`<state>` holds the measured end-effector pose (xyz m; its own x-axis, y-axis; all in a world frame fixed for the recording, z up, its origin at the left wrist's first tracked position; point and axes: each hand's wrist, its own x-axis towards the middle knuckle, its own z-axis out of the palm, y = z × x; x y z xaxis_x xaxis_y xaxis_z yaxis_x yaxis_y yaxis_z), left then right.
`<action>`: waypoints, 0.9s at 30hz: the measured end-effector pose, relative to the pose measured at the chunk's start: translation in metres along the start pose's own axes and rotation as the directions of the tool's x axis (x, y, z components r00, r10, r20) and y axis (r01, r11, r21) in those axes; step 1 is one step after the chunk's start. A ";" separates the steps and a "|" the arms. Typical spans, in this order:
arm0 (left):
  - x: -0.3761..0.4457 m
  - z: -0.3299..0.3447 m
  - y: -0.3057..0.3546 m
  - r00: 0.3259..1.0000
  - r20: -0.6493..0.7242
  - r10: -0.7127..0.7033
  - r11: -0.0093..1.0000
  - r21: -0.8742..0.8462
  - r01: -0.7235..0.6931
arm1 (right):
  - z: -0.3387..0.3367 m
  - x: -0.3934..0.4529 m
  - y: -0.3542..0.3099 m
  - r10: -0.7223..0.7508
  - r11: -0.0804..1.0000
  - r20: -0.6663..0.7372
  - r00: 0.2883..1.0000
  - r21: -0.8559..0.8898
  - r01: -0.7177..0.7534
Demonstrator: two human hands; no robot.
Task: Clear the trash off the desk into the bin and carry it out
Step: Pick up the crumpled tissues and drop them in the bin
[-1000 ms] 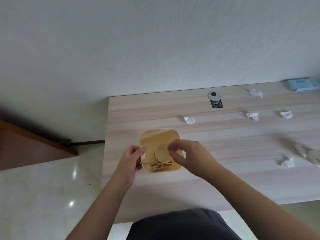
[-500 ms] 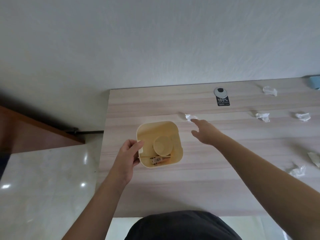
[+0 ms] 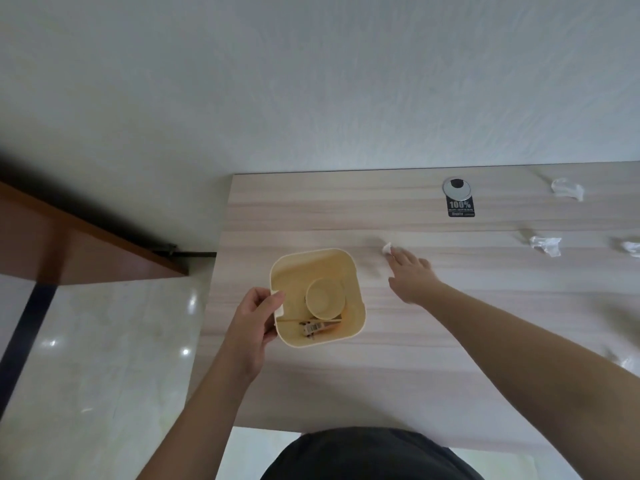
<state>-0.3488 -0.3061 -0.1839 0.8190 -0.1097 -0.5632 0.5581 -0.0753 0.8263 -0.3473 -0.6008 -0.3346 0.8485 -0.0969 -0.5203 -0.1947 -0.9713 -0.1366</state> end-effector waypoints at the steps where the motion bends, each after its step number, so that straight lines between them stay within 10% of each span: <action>1: -0.001 0.002 -0.002 1.000 0.001 -0.001 1.000 0.003 0.001 | 0.003 -0.005 0.000 -0.012 1.000 -0.017 1.000 0.001 0.012; 13: 0.001 0.039 -0.026 0.995 0.093 -0.038 0.998 0.062 0.033 | -0.030 -0.111 0.018 0.252 0.674 -0.318 0.914 0.735 0.070; 22: -0.011 0.081 -0.039 0.987 0.157 -0.042 0.993 0.116 0.024 | -0.056 -0.187 0.009 0.233 0.683 -0.705 0.670 0.609 0.404; 27: -0.023 0.099 -0.047 0.977 0.209 -0.051 0.993 0.119 0.026 | -0.058 -0.197 -0.019 0.041 0.695 -0.679 0.733 0.547 0.467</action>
<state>-0.4069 -0.3980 -0.2095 0.7438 -0.3100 -0.5922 0.5597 -0.1955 0.8053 -0.4823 -0.5762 -0.1810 0.9482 -0.2583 0.1848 -0.0081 -0.6012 -0.7990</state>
